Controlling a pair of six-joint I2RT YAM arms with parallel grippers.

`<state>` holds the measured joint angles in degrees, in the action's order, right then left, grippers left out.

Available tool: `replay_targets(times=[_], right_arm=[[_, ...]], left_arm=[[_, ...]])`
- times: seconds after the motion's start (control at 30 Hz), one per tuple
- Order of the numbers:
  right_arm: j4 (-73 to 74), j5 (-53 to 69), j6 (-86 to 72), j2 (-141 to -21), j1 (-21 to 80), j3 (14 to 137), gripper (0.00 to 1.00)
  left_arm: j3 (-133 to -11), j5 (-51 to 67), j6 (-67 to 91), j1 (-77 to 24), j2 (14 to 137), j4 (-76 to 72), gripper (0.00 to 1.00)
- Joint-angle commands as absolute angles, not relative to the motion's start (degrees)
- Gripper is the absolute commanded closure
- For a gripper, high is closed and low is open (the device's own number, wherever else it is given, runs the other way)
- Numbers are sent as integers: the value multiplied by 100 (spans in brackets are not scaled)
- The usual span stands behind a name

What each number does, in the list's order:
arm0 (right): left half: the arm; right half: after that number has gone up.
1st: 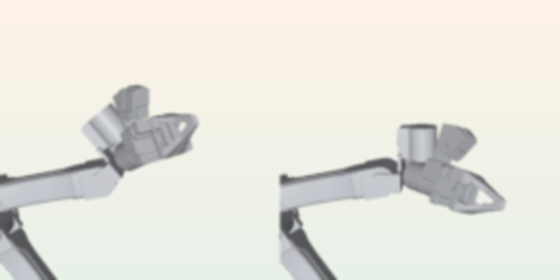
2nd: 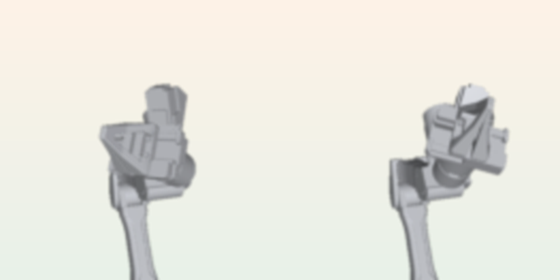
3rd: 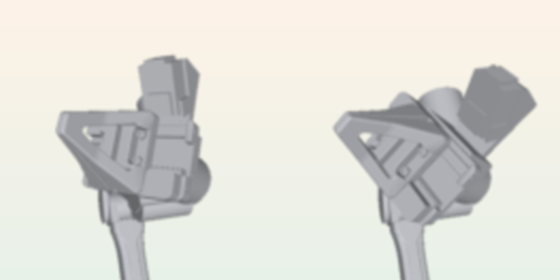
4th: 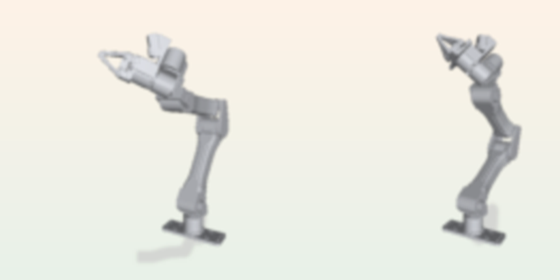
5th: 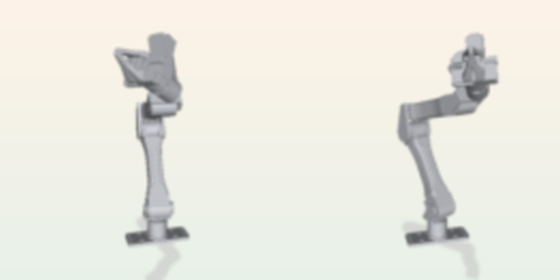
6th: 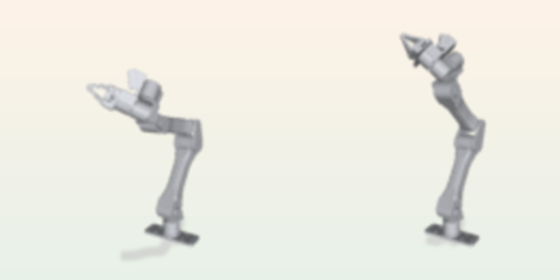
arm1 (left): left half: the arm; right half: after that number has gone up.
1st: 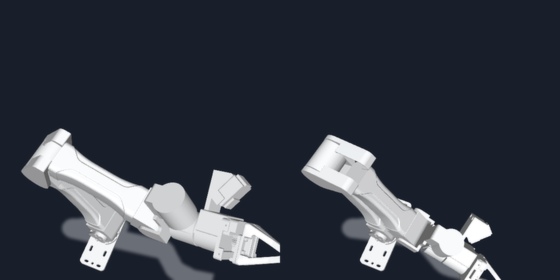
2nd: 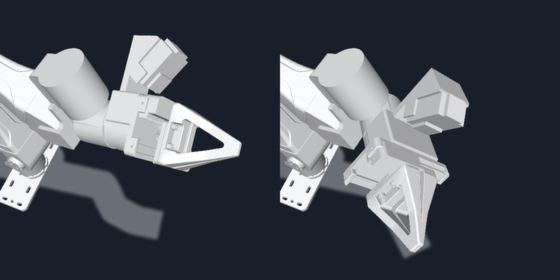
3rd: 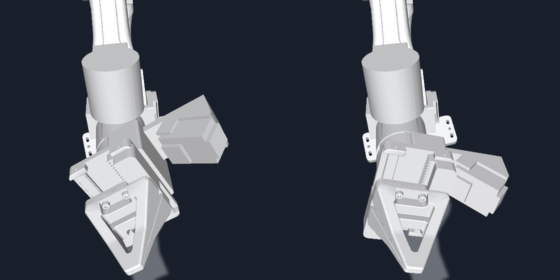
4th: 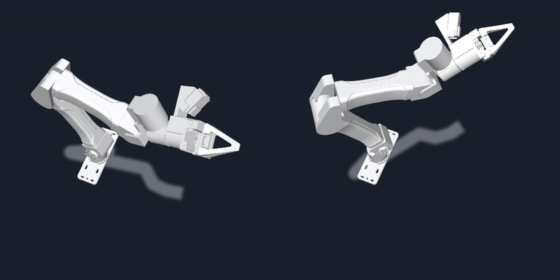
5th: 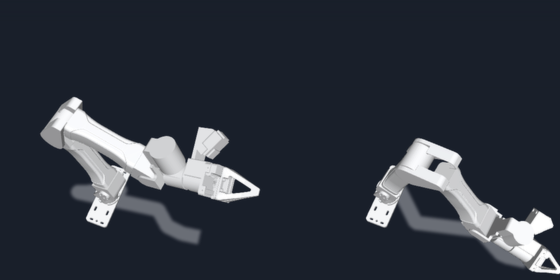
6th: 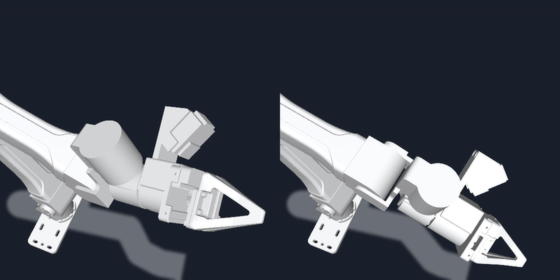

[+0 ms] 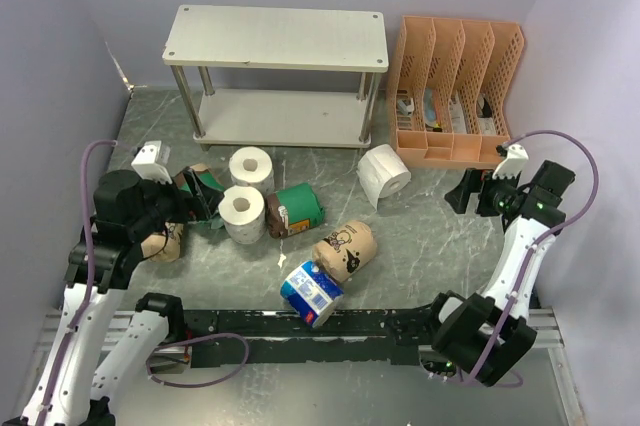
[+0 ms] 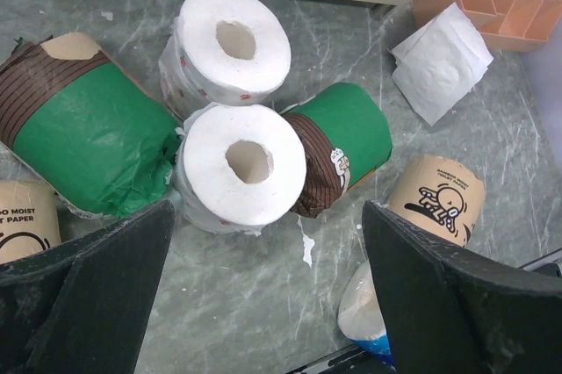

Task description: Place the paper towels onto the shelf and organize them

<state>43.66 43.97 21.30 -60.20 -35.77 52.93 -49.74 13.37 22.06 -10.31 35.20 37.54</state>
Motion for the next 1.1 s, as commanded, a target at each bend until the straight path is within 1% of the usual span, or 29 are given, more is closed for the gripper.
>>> replay_targets(times=[0.0, 0.13, 0.27, 0.33, 0.43, 0.53, 0.63, 0.7, 0.73, 0.77, 0.8, 0.83, 0.87, 0.9, 0.93, 0.97, 1.0, 1.07], right_arm=[[4137, 4106, 1786, -5597, -3689, 5260, 0], [3748, 3949, 1458, -5312, -4178, 4991, 0], [3773, 3669, 1310, -5893, -4504, 5059, 0], [3855, 3890, 1455, -6188, -4521, 5098, 0], [4387, 4693, 2197, -6338, -4514, 5261, 0], [4090, 4654, 1922, -6009, -4378, 5102, 0], [4455, 5169, 2472, -5817, -4255, 5195, 0], [4389, 4899, 2055, -5740, -4102, 5419, 0], [4637, 4778, 1995, -5811, -4096, 5648, 0], [5051, 5101, 2293, -5932, -4096, 5993, 0], [5711, 5701, 3075, -6121, -4091, 6235, 0], [6487, 6163, 3990, -6301, -4067, 6422, 6], [6822, 6355, 4317, -6445, -3932, 6580, 13], [6551, 6218, 3788, -6514, -3699, 6641, 17], [5939, 5815, 2971, -6548, -3334, 6620, 19], [5374, 5244, 2304, -6570, -2799, 6573, 19], [5056, 4761, 1970, -6588, -2235, 6533, 20], [4499, 3773, 1459, -6579, -660, 6359, 18]], left_arm=[[-4979, 1398, 2153, -1073, 3614, 3625, 1], [-4978, 1313, 2162, -1059, 3662, 3629, 1], [-4972, 1271, 2175, -1021, 3660, 3619, 0], [-4974, 1266, 2187, -1006, 3681, 3621, 1], [-4970, 1247, 2190, -993, 3714, 3637, 0], [-4975, 1168, 2218, -985, 3714, 3652, 0], [-4988, 1136, 2228, -976, 3707, 3678, 1], [-4993, 1110, 2231, -969, 3696, 3691, 1], [-4993, 1101, 2239, -956, 3680, 3691, 1], [-4996, 1099, 2233, -939, 3662, 3691, 1], [-4993, 1104, 2233, -926, 3645, 3687, 0], [-4988, 1107, 2232, -916, 3626, 3682, 0], [-4988, 1106, 2225, -902, 3617, 3677, 1], [-4987, 1107, 2227, -893, 3612, 3682, 0], [-4989, 1110, 2228, -872, 3620, 3676, 0], [-4990, 1126, 2225, -844, 3624, 3670, 0], [-4985, 1152, 2222, -800, 3648, 3665, 0], [-4989, 1252, 2197, -710, 3692, 3657, 1]])
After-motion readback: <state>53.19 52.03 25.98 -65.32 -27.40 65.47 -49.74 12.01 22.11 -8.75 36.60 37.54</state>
